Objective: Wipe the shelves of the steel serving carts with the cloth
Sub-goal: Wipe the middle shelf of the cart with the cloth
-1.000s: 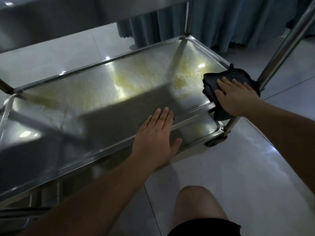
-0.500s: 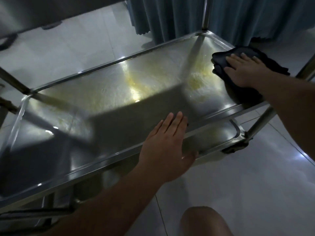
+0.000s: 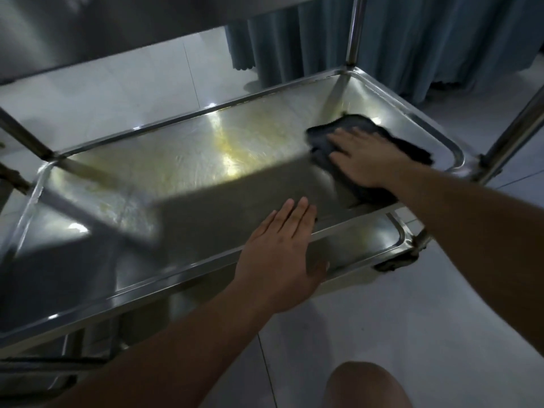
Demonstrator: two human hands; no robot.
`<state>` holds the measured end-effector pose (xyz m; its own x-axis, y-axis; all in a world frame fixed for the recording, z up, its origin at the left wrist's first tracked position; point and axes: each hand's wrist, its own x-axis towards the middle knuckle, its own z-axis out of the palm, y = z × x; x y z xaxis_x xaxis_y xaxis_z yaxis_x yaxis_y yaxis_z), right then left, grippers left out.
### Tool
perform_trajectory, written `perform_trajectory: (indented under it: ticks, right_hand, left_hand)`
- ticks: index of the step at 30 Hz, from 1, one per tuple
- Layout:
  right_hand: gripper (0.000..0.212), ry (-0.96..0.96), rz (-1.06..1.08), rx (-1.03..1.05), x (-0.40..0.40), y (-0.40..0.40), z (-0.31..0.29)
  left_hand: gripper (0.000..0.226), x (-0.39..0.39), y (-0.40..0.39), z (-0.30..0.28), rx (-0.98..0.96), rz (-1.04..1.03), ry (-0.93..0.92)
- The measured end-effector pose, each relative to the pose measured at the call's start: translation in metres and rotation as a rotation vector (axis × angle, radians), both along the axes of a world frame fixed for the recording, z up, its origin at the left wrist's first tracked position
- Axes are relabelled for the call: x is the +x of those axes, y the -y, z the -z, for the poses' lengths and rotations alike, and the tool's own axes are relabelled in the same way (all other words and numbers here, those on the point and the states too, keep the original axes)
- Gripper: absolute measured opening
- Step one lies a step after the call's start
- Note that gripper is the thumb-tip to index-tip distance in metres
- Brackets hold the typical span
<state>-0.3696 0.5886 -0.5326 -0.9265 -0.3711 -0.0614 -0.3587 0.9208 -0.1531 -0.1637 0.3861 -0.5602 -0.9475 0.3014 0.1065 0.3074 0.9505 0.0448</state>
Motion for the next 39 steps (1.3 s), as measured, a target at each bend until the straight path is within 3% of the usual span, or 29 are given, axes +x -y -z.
perform_trajectory:
  ticks: [3, 6, 10, 12, 14, 15, 17, 21, 29, 32, 39]
  right_hand:
    - [0.069, 0.019, 0.316, 0.024, -0.022, -0.049, 0.001]
    - [0.074, 0.067, 0.456, -0.012, -0.023, -0.043, 0.002]
    - [0.070, 0.060, 0.279, -0.026, 0.007, 0.033, -0.002]
    - [0.067, 0.059, 0.102, -0.016, 0.033, 0.080, -0.002]
    - [0.065, 0.086, -0.079, -0.008, 0.056, 0.117, 0.000]
    - [0.063, 0.094, -0.144, -0.015, 0.062, 0.127, 0.001]
    - [0.062, 0.097, -0.200, -0.040, 0.063, 0.129, 0.000]
    - [0.063, 0.067, -0.180, -0.032, 0.053, 0.113, 0.002]
    - [0.074, 0.097, 0.333, -0.029, 0.020, 0.048, 0.005]
    - [0.072, 0.115, 0.315, -0.049, 0.043, 0.086, 0.001]
    - [0.068, 0.077, -0.018, -0.066, 0.116, 0.267, -0.001]
  left_hand:
    - [0.093, 0.002, -0.001, -0.001, 0.022, 0.006, 0.000]
    - [0.093, 0.004, -0.002, -0.002, 0.039, 0.008, 0.006]
    - [0.090, 0.004, -0.001, -0.010, 0.051, 0.005, 0.013]
    - [0.078, 0.004, -0.002, -0.018, 0.245, -0.025, 0.050]
    - [0.049, 0.008, 0.007, -0.027, 0.549, -0.121, 0.018]
    - [0.038, 0.012, 0.015, -0.029, 0.607, -0.187, -0.035]
    - [0.036, 0.024, 0.041, -0.032, 0.536, -0.319, -0.096]
    - [0.058, 0.050, 0.115, -0.037, 0.277, -0.524, -0.058]
    - [0.050, 0.114, 0.279, -0.033, 0.084, -0.859, -0.085]
    - [0.054, 0.116, 0.284, -0.022, 0.149, -0.946, -0.027]
    - [0.081, 0.116, 0.288, -0.016, 0.180, -0.946, -0.025]
